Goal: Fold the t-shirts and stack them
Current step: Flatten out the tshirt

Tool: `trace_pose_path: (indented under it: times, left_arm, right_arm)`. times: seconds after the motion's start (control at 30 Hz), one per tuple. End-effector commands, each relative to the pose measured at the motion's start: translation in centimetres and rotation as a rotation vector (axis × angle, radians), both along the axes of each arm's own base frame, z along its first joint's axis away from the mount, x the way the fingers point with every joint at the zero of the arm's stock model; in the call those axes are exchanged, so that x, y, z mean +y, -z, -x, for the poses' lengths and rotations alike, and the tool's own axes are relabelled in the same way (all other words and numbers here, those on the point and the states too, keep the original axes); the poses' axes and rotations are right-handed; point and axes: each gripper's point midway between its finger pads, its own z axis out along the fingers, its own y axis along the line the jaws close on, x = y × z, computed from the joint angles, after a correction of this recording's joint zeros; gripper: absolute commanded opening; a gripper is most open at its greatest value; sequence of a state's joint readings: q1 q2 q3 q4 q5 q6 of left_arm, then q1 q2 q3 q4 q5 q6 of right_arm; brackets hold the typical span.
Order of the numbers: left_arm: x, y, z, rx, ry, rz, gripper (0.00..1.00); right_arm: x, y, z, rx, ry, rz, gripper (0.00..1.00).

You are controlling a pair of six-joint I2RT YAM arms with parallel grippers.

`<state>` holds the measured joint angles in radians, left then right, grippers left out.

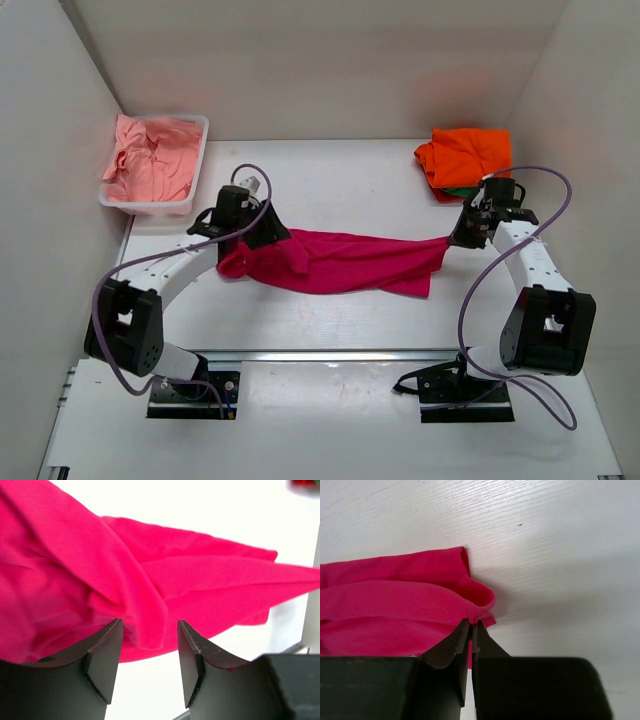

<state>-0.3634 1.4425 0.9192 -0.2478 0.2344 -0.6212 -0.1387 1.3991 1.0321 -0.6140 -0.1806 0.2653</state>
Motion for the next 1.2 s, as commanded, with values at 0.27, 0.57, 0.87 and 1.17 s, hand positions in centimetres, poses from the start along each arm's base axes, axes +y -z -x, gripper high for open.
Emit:
trace_pose_path:
  times: [0.27, 0.57, 0.87, 1.17]
  left_arm:
    - [2.8, 3.9, 2.3, -0.036, 0.035, -0.133, 0.54]
    - [3.8, 6.1, 2.4, -0.051, 0.009, -0.164, 0.64]
    - [1.7, 6.0, 1.1, -0.07, 0.033, -0.121, 0.61]
    - [0.3, 5.5, -0.4, -0.108, 0.025, -0.062, 0.58]
  right_arm:
    - [0.1, 0.2, -0.1, -0.018, -0.002, -0.005, 0.0]
    - [0.4, 0.2, -0.2, -0.022, -0.007, -0.018, 0.0]
    - [0.5, 0.8, -0.1, -0.015, -0.008, -0.027, 0.0]
    - [0.7, 1.6, -0.1, 0.007, -0.008, -0.035, 0.0]
